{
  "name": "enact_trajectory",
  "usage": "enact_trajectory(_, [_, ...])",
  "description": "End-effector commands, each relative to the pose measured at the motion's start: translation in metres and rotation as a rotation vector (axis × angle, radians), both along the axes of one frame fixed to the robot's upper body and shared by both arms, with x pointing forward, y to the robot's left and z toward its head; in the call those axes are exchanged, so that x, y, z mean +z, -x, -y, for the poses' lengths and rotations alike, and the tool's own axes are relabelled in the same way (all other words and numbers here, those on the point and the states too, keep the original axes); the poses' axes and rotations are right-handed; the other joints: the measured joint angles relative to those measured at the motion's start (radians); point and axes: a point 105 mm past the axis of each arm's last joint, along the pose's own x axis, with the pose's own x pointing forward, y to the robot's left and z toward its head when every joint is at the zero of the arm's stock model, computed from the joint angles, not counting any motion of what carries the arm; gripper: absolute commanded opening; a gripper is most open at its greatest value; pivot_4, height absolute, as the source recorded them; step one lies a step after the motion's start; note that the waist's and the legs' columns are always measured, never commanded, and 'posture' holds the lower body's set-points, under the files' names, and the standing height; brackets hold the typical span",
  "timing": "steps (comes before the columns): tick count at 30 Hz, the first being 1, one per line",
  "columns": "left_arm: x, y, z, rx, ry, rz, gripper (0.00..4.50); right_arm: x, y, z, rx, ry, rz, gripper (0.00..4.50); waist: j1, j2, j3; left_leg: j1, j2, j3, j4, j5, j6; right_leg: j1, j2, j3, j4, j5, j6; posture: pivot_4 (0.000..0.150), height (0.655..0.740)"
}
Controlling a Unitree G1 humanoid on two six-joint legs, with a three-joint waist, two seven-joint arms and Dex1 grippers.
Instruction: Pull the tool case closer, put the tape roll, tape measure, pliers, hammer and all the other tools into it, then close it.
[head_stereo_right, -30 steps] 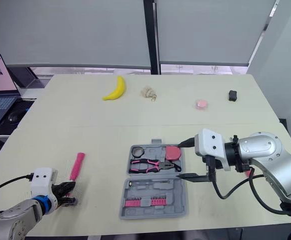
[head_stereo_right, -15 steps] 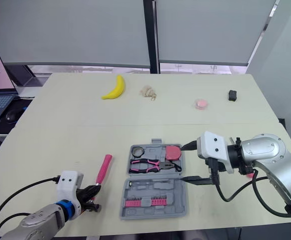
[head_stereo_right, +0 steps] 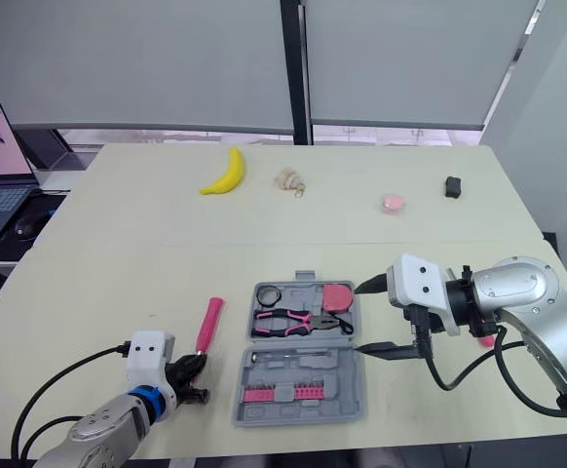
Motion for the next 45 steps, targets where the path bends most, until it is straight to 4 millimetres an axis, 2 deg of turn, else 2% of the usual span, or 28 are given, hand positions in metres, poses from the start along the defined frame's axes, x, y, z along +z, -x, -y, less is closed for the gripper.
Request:
enact_trajectory(1, [0.005,0.009,-0.008,-0.013,0.002,0.004,1.94,0.01,0.003,0.0,0.01,0.003,0.05,4.5,-0.001,0.0,0.0,0.0,0.0,0.0,0.0,0.0,0.0,0.0,0.0,0.0,0.0,0.0,0.0,0.15,0.7274])
enact_trajectory(6, [0.037,0.02,-0.026,-0.115,-0.005,0.105,3.48,0.014,0.002,-0.001,-0.012,-0.019,0.063,4.5,-0.007,-0.001,0.001,-0.002,0.002,0.0,-0.001,0.0,0.0,-0.004,0.002,0.001,0.0,-0.001,-0.002,0.15,0.7274])
enact_trajectory(9, [0.053,0.024,-0.027,-0.317,-0.041,0.139,4.45,0.014,0.002,-0.003,-0.028,-0.031,0.071,4.5,-0.002,-0.001,0.001,-0.002,0.003,0.0,-0.002,0.0,0.0,-0.005,0.002,-0.001,0.0,-0.002,-0.006,0.15,0.7274])
enact_trajectory(10, [0.059,0.019,-0.029,-0.431,-0.087,0.158,4.48,0.013,0.002,-0.004,-0.046,-0.035,0.07,4.5,0.002,-0.001,0.001,-0.002,0.003,0.0,-0.002,0.0,0.0,-0.005,0.002,-0.001,0.0,-0.002,-0.007,0.15,0.7274])
enact_trajectory(12, [0.074,0.004,-0.039,-0.618,-0.239,0.197,4.48,0.011,0.003,-0.006,-0.062,-0.039,0.065,4.5,0.016,0.0,0.002,-0.002,0.003,0.0,-0.002,0.0,0.0,-0.007,0.002,-0.003,0.0,-0.004,-0.011,0.15,0.7274])
enact_trajectory(15, [0.092,-0.004,-0.033,-1.052,-0.426,0.283,4.48,0.008,0.007,-0.011,-0.069,-0.05,0.054,4.5,0.025,0.001,0.002,-0.002,0.004,0.0,-0.002,0.0,0.0,-0.009,0.002,-0.005,0.0,-0.005,-0.018,0.15,0.7274])
enact_trajectory(20, [0.099,-0.023,-0.041,-1.701,-0.843,0.268,4.48,0.004,0.015,-0.022,-0.063,-0.084,0.014,4.5,0.025,0.001,0.003,-0.005,0.003,0.009,-0.003,0.0,0.0,-0.009,-0.004,-0.002,-0.001,-0.004,-0.016,0.15,0.7274])
enact_trajectory(23, [0.1,-0.035,-0.044,-1.938,-0.968,0.245,4.48,0.003,0.016,-0.025,-0.064,-0.093,0.009,4.5,0.024,0.001,0.003,-0.007,0.001,0.013,-0.002,-0.001,0.0,-0.01,0.0,-0.002,-0.002,0.001,-0.007,0.15,0.7274])
enact_trajectory(26, [0.091,-0.041,-0.042,-2.158,-1.057,0.213,4.48,0.002,0.016,-0.029,-0.068,-0.102,0.01,4.5,0.019,0.001,0.003,-0.008,0.002,0.014,-0.002,-0.001,0.0,-0.012,0.003,0.0,-0.002,0.002,-0.005,0.15,0.7274])
enact_trajectory(31, [0.075,-0.038,-0.02,-2.441,-1.036,0.273,4.48,0.003,0.015,-0.033,-0.075,-0.112,0.016,4.5,0.015,0.001,0.003,-0.014,0.004,0.011,-0.001,-0.001,0.001,-0.018,0.009,0.0,0.0,0.002,-0.005,0.15,0.7274])
enact_trajectory(34, [0.065,-0.039,-0.01,-2.543,-1.016,0.301,4.48,0.003,0.015,-0.034,-0.076,-0.114,0.016,4.5,0.017,0.001,0.003,-0.019,0.004,0.01,0.001,-0.001,0.001,-0.023,0.009,-0.001,0.002,0.003,-0.005,0.15,0.7274])
enact_trajectory(39, [0.046,-0.039,0.0,-2.659,-0.987,0.313,4.48,0.005,0.015,-0.034,-0.082,-0.111,0.016,4.5,0.016,0.0,0.003,-0.02,0.004,0.01,0.002,-0.001,0.001,-0.023,0.009,-0.001,0.003,0.003,-0.004,0.15,0.7274])
enact_trajectory(42, [0.037,-0.039,0.004,-2.698,-0.974,0.32,3.87,0.005,0.015,-0.034,-0.086,-0.109,0.016,4.5,0.016,0.0,0.003,-0.019,0.004,0.01,0.003,-0.001,0.001,-0.023,0.009,-0.001,0.004,0.003,-0.004,0.15,0.7274])
enact_trajectory(45, [0.031,-0.039,0.007,-2.724,-0.963,0.315,2.97,0.006,0.015,-0.033,-0.088,-0.106,0.016,4.5,0.016,0.0,0.003,-0.019,0.004,0.009,0.004,0.0,0.001,-0.023,0.01,-0.001,0.006,0.003,-0.004,0.15,0.7274])
